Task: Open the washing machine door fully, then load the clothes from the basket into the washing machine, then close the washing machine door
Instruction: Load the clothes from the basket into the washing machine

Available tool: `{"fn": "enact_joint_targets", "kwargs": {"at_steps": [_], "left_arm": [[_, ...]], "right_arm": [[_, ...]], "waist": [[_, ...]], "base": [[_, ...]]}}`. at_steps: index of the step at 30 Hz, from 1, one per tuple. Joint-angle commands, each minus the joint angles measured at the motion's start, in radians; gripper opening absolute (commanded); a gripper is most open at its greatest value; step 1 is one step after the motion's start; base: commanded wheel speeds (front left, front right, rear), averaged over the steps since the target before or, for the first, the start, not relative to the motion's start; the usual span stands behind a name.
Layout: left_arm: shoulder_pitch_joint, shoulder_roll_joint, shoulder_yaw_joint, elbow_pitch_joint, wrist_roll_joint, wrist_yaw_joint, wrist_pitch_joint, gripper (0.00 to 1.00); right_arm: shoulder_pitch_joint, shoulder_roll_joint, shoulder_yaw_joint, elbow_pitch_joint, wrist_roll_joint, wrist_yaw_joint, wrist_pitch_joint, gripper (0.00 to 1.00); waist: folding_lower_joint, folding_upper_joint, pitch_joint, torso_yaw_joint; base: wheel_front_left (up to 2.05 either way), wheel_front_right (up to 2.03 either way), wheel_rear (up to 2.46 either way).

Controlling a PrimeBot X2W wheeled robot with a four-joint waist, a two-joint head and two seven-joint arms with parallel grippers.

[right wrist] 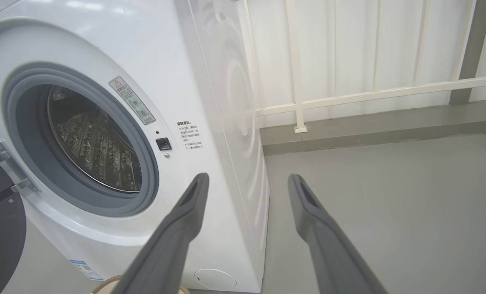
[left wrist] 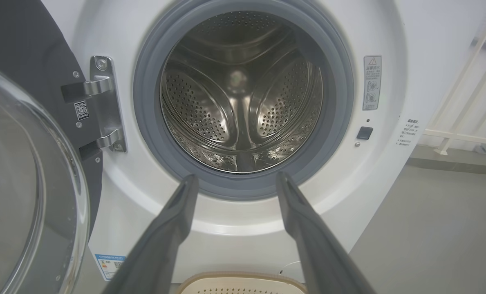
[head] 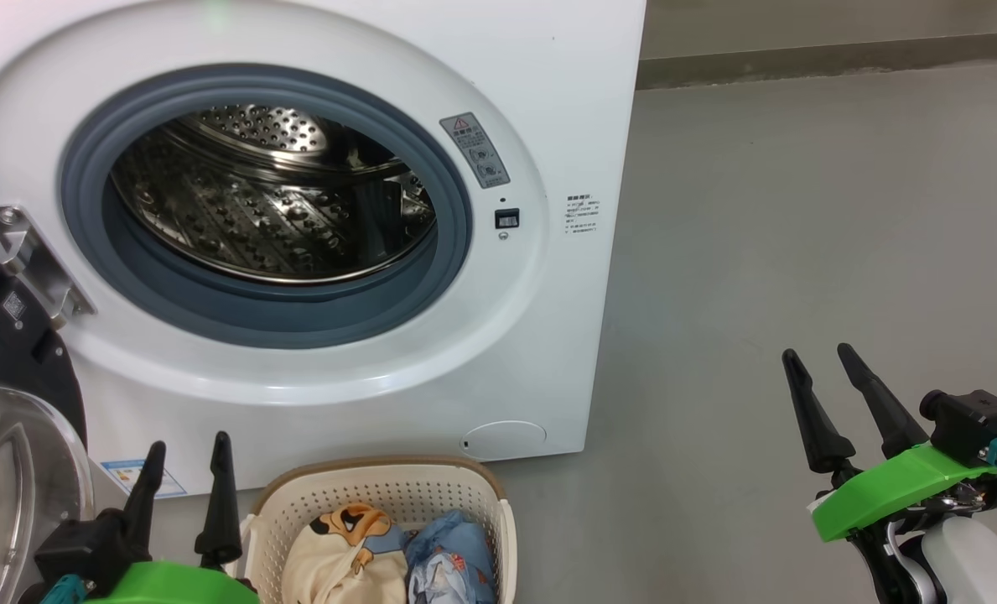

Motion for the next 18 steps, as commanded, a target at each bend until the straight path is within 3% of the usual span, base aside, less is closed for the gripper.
{"fn": "enact_joint_targets", "kwargs": {"at_steps": [1, 18], "left_arm": [[-0.034, 0.025, 0.034, -0.013, 0.002, -0.001, -0.013, 1.00], [-0.037, 0.025, 0.030, -0.006, -0.001, -0.003, -0.014, 1.00]], "right_arm": [[-0.028, -0.010, 0.012, -0.020, -0.004, 0.008, -0.012, 1.00], [-0.029, -0.010, 0.011, -0.019, -0.006, 0.008, -0.012, 1.00]], "waist": [[0.0000, 0.0000, 0.001, 0.000], [0.0000, 0.0000, 0.004, 0.001]], "base": [[0.00, 0.00, 0.00], [0.00, 0.00, 0.00]]}}
